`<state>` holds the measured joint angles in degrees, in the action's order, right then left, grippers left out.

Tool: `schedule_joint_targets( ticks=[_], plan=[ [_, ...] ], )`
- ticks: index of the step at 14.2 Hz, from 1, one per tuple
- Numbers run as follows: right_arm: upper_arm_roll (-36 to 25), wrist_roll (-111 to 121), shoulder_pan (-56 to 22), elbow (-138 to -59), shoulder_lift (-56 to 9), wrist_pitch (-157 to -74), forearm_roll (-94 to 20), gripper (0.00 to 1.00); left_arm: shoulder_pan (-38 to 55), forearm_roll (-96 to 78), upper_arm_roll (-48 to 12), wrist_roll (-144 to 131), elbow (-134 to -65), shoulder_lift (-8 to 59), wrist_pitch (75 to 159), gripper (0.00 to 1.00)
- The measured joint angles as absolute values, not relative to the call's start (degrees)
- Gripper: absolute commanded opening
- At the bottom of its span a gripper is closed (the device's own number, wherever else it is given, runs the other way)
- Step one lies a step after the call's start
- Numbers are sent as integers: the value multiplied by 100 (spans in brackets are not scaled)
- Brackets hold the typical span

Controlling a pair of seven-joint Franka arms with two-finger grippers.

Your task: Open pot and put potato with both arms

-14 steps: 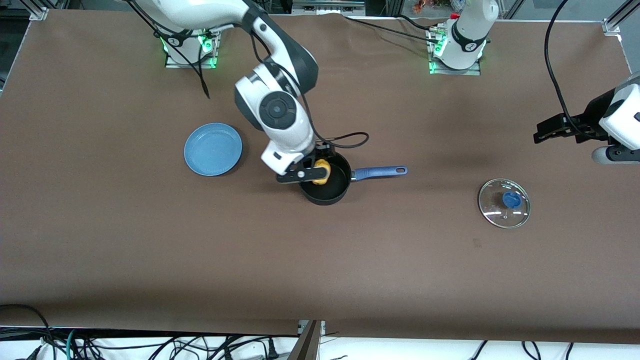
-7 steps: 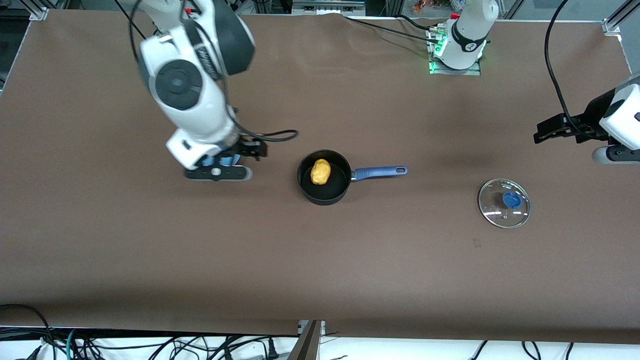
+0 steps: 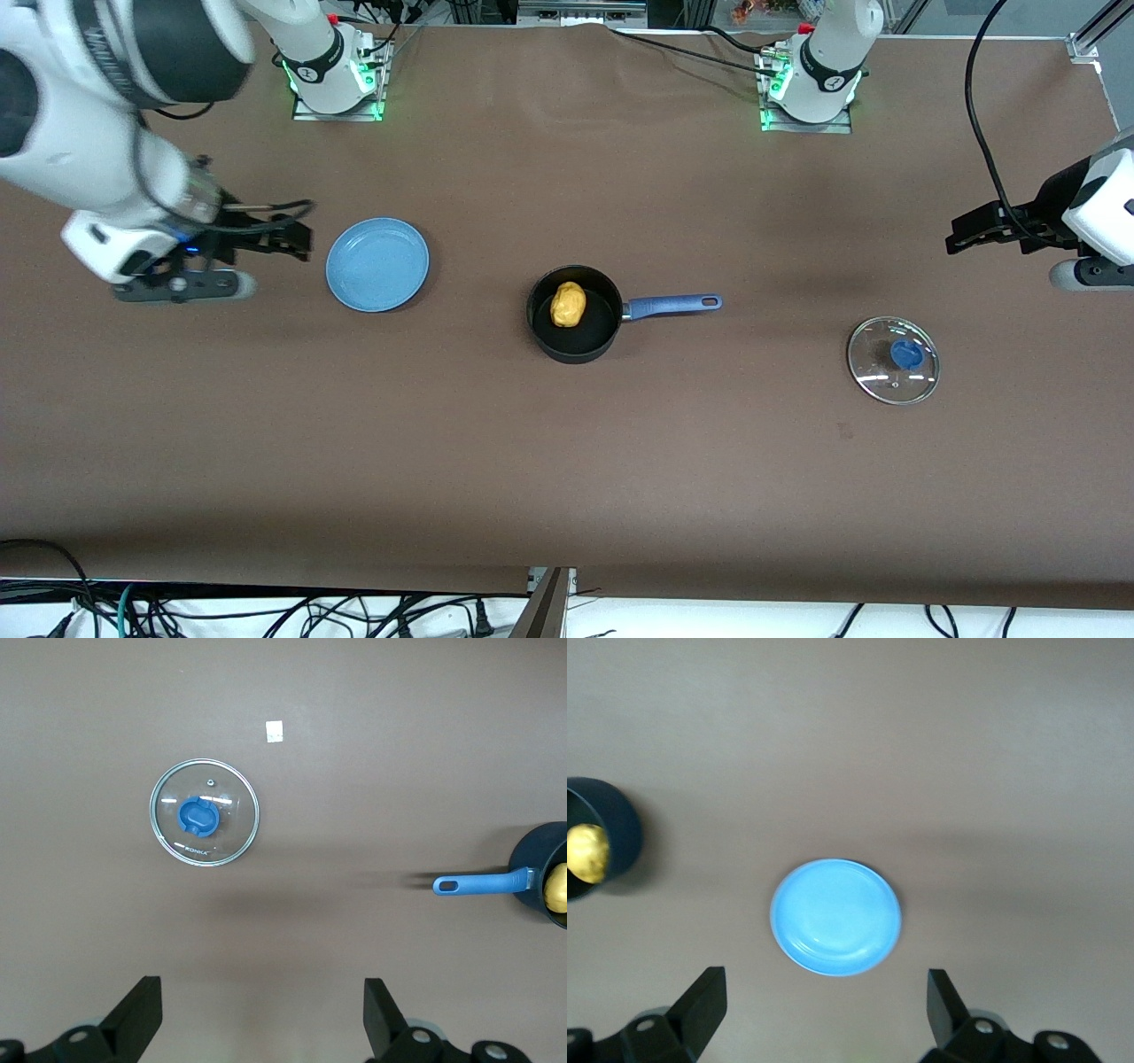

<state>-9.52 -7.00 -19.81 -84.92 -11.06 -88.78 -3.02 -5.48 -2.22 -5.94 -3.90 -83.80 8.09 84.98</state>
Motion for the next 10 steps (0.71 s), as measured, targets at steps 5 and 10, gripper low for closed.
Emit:
schedule_joint_targets(
  ticks=[5,10],
  plan=[
    [48,-571,-653,-9258,-172,-8882,43,100,-548,-222,-595,-390,-8380,809,8498,100],
    [63,-571,-416,-9584,93,-8928,44,100,-548,-222,-595,-390,-8380,809,8498,100]
  ],
)
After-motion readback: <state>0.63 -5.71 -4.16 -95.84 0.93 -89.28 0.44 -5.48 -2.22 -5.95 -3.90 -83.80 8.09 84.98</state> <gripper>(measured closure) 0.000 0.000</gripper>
